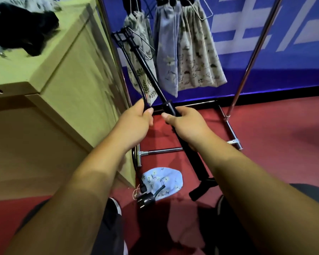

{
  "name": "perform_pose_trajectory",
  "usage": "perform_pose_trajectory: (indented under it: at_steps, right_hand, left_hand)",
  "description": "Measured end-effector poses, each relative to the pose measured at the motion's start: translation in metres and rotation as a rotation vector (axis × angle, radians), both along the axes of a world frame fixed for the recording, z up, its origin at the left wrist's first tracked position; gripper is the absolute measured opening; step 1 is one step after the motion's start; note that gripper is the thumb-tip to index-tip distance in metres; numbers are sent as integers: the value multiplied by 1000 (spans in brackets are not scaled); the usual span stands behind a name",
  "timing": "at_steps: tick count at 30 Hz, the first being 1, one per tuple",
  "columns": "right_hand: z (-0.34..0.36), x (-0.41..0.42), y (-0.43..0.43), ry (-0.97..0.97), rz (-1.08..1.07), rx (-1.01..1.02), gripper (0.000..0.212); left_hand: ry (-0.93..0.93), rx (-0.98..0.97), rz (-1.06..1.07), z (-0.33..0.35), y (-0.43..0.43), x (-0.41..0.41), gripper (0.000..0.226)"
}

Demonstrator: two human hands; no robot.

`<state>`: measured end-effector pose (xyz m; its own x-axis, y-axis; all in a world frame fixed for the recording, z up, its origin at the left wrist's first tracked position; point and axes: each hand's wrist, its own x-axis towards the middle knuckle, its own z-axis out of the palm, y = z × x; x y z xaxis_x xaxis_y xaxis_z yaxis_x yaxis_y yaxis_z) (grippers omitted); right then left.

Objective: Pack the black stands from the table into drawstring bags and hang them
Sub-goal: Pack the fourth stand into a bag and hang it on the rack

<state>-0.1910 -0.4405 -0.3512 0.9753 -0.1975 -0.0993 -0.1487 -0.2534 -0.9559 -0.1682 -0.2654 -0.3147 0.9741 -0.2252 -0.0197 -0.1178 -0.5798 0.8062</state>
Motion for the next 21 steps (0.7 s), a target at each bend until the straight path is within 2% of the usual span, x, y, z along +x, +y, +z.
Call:
perform_pose_trajectory:
  at_steps: [2, 4, 9, 11, 14, 21]
  right_hand:
    - [0, 1, 5, -5, 0, 40, 14]
    - [0, 2, 10, -14, 16, 62, 13]
    - [3, -4, 22, -9, 66, 172, 12]
    - [4, -9, 30, 3, 88, 231, 14]
    - [5, -15, 43, 14, 115, 297, 16]
    - [6, -26, 63, -6, 167, 481, 15]
  left_hand:
    - [-3, 4, -27, 6, 2, -1, 42]
    - [-7, -1, -43, 9, 7, -3, 43]
    - [-50, 86, -70, 16, 21, -14, 28]
    - [-78, 155, -74, 18, 27, -17, 15]
    - [-106, 228, -63, 19, 34, -24, 26]
    - [-73, 262, -40, 17, 39, -28, 16]
